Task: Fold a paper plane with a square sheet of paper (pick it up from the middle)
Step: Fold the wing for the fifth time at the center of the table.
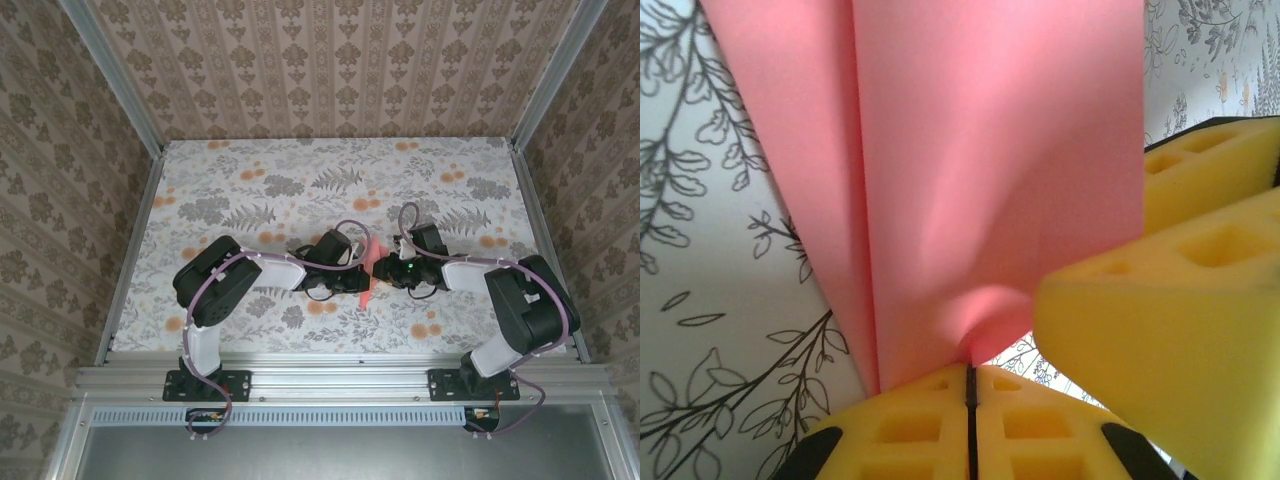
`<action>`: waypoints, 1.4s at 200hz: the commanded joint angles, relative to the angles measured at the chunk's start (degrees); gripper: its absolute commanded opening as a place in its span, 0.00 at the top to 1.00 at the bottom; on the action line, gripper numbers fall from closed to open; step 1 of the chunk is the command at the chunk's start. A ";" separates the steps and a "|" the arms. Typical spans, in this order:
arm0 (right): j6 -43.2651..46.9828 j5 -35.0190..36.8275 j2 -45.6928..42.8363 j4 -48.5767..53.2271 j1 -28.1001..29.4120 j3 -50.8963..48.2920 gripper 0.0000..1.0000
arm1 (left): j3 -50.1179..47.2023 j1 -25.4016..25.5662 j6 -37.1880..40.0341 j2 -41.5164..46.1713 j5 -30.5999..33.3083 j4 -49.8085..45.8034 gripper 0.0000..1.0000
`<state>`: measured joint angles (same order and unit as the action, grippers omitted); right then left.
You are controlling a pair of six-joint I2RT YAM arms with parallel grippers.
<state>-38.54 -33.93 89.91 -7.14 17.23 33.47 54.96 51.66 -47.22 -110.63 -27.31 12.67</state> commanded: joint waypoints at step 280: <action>4.52 0.62 1.92 4.76 -0.25 3.45 1.00 | 0.98 10.63 6.73 8.82 24.27 -23.74 0.66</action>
<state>-35.53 -33.82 91.74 -4.47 17.23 35.68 55.75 61.69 -40.42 -100.05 -4.19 -11.20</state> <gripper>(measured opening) 0.058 0.350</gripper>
